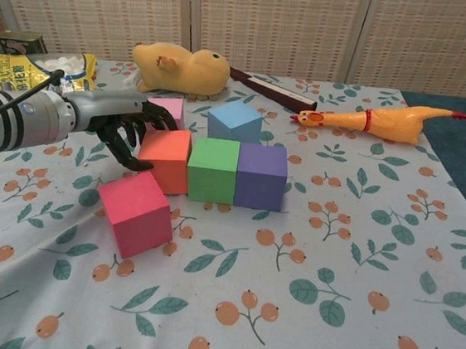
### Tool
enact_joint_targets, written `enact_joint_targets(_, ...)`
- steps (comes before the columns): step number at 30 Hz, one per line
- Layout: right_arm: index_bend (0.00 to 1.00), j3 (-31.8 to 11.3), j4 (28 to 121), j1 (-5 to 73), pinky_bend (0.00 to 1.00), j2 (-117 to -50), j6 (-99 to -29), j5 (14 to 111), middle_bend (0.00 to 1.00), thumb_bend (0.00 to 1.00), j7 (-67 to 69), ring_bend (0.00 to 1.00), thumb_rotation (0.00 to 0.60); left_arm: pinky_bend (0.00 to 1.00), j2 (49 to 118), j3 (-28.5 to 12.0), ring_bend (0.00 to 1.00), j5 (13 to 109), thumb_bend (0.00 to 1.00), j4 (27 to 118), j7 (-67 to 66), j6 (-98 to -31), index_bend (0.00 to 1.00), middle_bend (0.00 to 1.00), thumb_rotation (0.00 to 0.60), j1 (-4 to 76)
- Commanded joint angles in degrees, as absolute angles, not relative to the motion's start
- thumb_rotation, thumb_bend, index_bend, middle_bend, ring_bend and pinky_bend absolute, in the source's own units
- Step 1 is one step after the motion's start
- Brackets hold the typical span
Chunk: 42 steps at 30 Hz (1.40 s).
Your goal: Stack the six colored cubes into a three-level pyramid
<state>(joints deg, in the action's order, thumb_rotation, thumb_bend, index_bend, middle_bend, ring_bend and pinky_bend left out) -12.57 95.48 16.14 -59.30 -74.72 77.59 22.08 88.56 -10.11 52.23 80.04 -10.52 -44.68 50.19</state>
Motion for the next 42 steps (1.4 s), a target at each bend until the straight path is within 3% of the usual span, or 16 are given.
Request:
enact_joint_targets(1,0.0,-12.61,95.48,16.06,0.0,-59.28,-74.81,77.56,0.14,0.15,22.13,0.0,0.6,0.31,88.65,-10.05,0.33,52.7,0.36,79.73,-10.86,-44.43,0.38,0.39,0.6,50.49)
enact_joint_targets(23,0.0,-12.66,95.32,15.58,0.0,-59.15,-75.09,77.62,0.14,0.15,22.48,0.0,0.6,0.29,89.29,-9.53,0.32,54.02,0.35,78.79,-11.96,-44.19,0.37,0.39,0.6,50.81)
enact_joint_targets(42,0.0,-12.7,94.88,15.33,0.0,-59.29,-74.98,77.34,0.14,0.15,22.76,0.0,0.6,0.25,88.09,-10.12,0.29,53.51,0.35,78.17,-9.85,-39.85,0.35,0.35,0.6,52.38)
